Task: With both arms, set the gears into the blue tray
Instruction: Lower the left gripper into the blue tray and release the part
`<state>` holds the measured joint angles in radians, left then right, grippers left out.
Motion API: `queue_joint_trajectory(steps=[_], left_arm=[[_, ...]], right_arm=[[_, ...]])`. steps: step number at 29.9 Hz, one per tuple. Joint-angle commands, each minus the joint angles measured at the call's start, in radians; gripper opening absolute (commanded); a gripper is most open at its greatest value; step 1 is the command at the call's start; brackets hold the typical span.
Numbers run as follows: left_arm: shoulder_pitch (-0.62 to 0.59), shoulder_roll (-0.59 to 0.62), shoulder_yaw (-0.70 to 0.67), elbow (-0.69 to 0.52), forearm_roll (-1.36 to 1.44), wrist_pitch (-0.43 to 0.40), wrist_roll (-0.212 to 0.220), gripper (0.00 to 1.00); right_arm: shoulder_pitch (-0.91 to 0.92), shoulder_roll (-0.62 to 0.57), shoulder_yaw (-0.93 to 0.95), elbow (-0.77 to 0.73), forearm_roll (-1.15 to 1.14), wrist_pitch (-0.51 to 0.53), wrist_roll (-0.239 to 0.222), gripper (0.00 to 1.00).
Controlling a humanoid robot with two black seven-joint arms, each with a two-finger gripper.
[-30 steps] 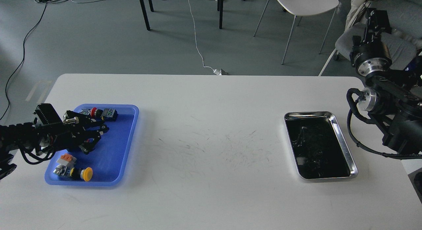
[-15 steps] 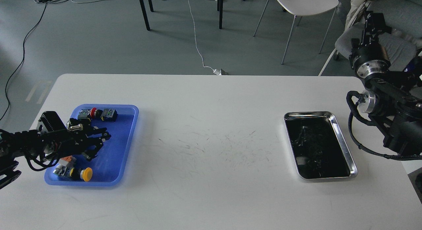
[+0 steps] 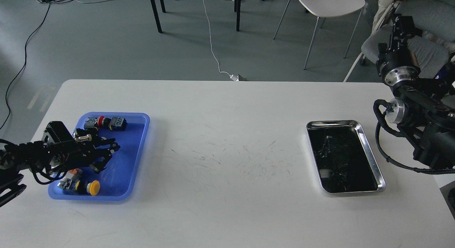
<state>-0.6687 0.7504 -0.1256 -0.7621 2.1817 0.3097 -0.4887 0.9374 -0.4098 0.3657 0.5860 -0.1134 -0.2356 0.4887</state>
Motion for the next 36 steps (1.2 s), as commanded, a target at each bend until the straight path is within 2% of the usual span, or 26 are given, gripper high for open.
queue_joint_trajectory(steps=[1,12,15,32,36], left_arm=[[-0.006,-0.023,0.001,0.024,0.0,0.0,0.0,0.13],[-0.014,-0.039,0.003,0.052,0.0,0.0,0.0,0.16],[-0.014,-0.037,0.003,0.055,0.0,0.0,0.0,0.25],[-0.015,-0.023,0.006,0.064,-0.01,0.012,0.0,0.47],[-0.052,-0.019,0.004,0.061,-0.156,0.011,0.0,0.54]], right_arm=[[0.001,0.0,0.001,0.0,0.0,-0.001,0.0,0.96],[0.001,0.0,0.001,-0.002,0.0,-0.001,0.0,0.96],[0.001,0.0,0.001,-0.002,0.0,-0.001,0.0,0.96],[0.0,0.0,0.001,-0.003,0.0,-0.001,0.0,0.96],[0.0,0.0,-0.001,-0.003,0.0,0.001,0.0,0.96]])
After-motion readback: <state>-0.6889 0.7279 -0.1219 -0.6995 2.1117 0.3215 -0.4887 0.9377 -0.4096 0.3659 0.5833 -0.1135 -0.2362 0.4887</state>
